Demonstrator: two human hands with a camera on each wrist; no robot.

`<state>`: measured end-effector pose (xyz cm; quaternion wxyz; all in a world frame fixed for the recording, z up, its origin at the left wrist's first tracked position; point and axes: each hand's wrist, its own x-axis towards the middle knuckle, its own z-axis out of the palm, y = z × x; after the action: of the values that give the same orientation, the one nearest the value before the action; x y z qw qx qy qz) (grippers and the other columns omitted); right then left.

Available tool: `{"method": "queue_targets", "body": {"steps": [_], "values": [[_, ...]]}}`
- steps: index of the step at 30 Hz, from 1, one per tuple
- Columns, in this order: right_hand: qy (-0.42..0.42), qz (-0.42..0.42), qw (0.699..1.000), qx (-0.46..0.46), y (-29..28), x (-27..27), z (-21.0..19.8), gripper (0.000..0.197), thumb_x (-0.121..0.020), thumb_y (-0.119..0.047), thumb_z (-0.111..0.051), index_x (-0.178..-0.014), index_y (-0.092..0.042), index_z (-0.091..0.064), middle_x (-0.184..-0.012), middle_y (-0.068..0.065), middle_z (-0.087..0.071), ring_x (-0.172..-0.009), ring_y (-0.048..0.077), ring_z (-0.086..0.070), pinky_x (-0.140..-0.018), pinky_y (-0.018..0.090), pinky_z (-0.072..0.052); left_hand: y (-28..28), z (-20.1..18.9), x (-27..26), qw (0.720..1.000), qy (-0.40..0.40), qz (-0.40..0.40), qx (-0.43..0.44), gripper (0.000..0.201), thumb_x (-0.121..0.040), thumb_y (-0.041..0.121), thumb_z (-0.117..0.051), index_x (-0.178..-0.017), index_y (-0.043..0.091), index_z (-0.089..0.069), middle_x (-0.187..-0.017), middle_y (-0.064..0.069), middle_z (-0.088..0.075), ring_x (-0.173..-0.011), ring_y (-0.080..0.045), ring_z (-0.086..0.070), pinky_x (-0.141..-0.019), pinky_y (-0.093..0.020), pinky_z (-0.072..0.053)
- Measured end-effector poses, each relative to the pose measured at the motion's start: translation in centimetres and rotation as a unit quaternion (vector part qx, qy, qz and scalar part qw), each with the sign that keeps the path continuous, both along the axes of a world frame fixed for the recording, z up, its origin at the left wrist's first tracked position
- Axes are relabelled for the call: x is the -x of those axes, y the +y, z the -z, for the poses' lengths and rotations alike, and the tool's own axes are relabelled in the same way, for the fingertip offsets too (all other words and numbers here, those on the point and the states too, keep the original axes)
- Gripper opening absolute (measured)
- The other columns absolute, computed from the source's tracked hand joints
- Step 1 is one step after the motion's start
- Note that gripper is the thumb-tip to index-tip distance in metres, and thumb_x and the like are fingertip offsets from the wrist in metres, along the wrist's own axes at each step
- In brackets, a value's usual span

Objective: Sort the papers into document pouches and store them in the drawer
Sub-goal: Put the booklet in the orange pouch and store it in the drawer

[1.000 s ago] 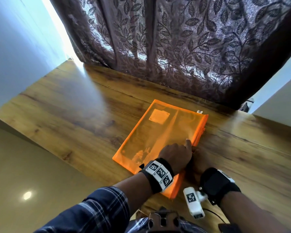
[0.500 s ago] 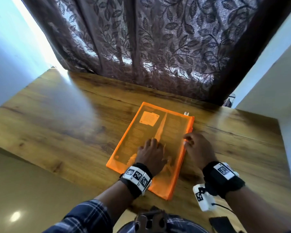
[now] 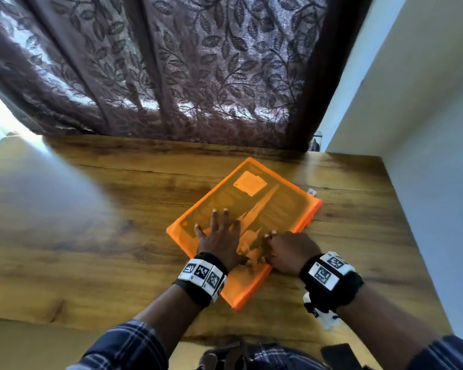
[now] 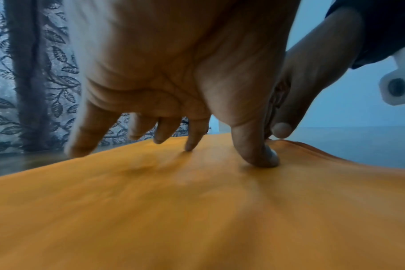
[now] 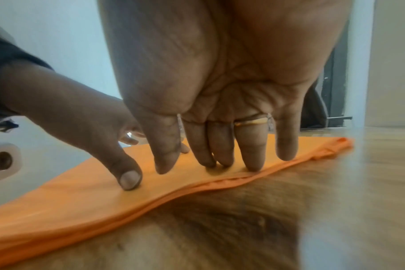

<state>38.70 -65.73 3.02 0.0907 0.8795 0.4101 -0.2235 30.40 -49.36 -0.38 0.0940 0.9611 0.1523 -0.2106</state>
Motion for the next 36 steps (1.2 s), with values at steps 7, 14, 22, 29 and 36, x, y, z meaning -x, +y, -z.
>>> {"method": "queue_targets", "body": {"steps": [7,14,22,29,36], "values": [[-0.012,0.123,0.992,0.025,-4.9,3.7,0.2,0.047,-0.093,-0.054,-0.048,-0.121,-0.018,-0.058,-0.114,0.011,-0.067,-0.103,0.034,-0.066,-0.079,0.039,-0.05,-1.4,1.6,-1.2,0.998,-0.028,-0.047,0.027,0.112,-0.084,0.065,-0.063,-0.155,-0.003,-0.009,-0.164,-0.022,-0.009,-0.151,-0.039,-0.011,-0.116,-0.057,-0.03],[-0.012,0.203,0.978,0.037,-8.0,6.5,0.2,0.047,-0.094,-0.053,-0.048,-0.129,-0.022,-0.054,-0.117,0.007,-0.065,-0.104,0.03,-0.065,-0.083,0.04,-0.052,-4.5,2.5,0.0,0.997,-0.041,0.03,0.064,0.107,-0.091,0.061,-0.054,-0.155,-0.003,0.001,-0.164,-0.025,0.005,-0.153,-0.038,0.002,-0.123,-0.049,-0.008],[-0.015,0.239,0.971,-0.001,-10.8,9.3,1.4,0.055,-0.093,-0.056,-0.046,-0.137,-0.024,-0.048,-0.132,0.003,-0.06,-0.11,0.029,-0.063,-0.085,0.042,-0.054,-7.3,2.7,1.8,0.996,-0.044,0.056,0.062,0.103,-0.093,0.06,-0.05,-0.156,-0.002,0.003,-0.164,-0.025,0.009,-0.153,-0.038,0.007,-0.124,-0.05,-0.005],[-0.018,0.275,0.958,-0.082,-12.7,9.9,0.6,0.041,-0.092,-0.056,-0.045,-0.109,-0.025,-0.067,-0.109,0.002,-0.07,-0.101,0.026,-0.064,-0.084,0.04,-0.052,-9.9,2.4,4.7,0.994,-0.085,0.063,0.001,0.078,-0.102,0.05,-0.039,-0.156,0.004,-0.008,-0.166,-0.017,-0.007,-0.154,-0.033,-0.006,-0.124,-0.055,-0.009],[-0.011,0.329,0.905,-0.27,-16.4,11.7,0.7,0.034,-0.095,-0.044,-0.055,-0.117,-0.022,-0.067,-0.107,0.001,-0.074,-0.1,0.025,-0.067,-0.091,0.043,-0.053,-12.9,1.8,11.3,0.984,-0.174,0.011,0.044,0.051,-0.099,0.04,-0.048,-0.147,0.026,-0.036,-0.163,-0.006,-0.026,-0.149,-0.023,-0.029,-0.12,-0.046,-0.024]]}}
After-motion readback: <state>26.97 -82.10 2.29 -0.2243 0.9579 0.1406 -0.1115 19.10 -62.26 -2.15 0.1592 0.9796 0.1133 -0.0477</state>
